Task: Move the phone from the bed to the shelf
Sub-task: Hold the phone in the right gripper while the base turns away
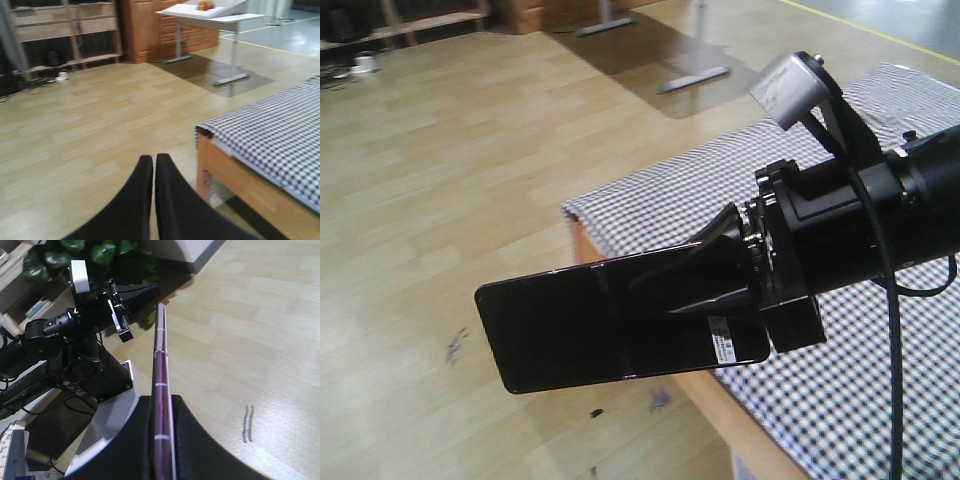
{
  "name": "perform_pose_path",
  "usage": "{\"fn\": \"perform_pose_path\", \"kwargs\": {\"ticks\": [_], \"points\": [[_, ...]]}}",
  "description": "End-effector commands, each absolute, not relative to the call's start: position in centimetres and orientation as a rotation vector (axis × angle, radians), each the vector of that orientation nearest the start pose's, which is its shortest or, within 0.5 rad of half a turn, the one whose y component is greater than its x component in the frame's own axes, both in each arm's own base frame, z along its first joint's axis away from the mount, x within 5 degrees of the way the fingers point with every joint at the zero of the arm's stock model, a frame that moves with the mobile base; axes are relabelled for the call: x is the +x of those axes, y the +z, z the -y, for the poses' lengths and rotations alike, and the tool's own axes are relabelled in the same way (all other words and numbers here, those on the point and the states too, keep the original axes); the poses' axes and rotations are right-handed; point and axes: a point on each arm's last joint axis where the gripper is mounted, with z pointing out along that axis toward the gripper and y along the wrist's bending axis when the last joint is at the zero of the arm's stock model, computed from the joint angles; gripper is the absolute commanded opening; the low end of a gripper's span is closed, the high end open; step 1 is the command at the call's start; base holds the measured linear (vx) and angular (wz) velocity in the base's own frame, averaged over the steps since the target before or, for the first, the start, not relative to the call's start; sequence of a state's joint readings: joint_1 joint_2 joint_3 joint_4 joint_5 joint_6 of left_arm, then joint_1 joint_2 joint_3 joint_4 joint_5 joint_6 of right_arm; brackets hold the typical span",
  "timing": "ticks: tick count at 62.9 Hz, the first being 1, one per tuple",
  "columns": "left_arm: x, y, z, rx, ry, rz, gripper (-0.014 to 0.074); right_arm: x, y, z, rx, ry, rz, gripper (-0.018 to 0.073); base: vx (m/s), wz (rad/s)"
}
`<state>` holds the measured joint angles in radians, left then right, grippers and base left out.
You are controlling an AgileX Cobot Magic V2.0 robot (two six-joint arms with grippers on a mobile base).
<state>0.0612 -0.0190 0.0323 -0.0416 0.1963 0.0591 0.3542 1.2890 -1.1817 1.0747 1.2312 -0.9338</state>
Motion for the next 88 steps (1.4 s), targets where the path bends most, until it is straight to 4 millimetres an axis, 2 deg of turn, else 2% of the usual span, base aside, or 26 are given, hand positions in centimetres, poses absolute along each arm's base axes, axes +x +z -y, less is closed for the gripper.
{"fn": "perform_pose_path", "kwargs": {"ticks": [1,49,88], "points": [[5.58,18.98,-0.29,-0.038,0.049,-1.622,0.0001,18.6,39.95,-15.33,-1.182,1.288,-1.879,-0.0002,-0.12,0.65],[5.58,18.98,-0.29,-0.038,0.049,-1.622,0.0001,18.6,39.95,-15.33,-1.182,1.288,-1.879,-0.0002,-0.09,0.57],[5.58,18.98,-0.29,-0.038,0.049,-1.622,0.0001,18.6,39.95,-15.33,-1.182,1.288,-1.879,-0.0002,0.03,0.16]]}}
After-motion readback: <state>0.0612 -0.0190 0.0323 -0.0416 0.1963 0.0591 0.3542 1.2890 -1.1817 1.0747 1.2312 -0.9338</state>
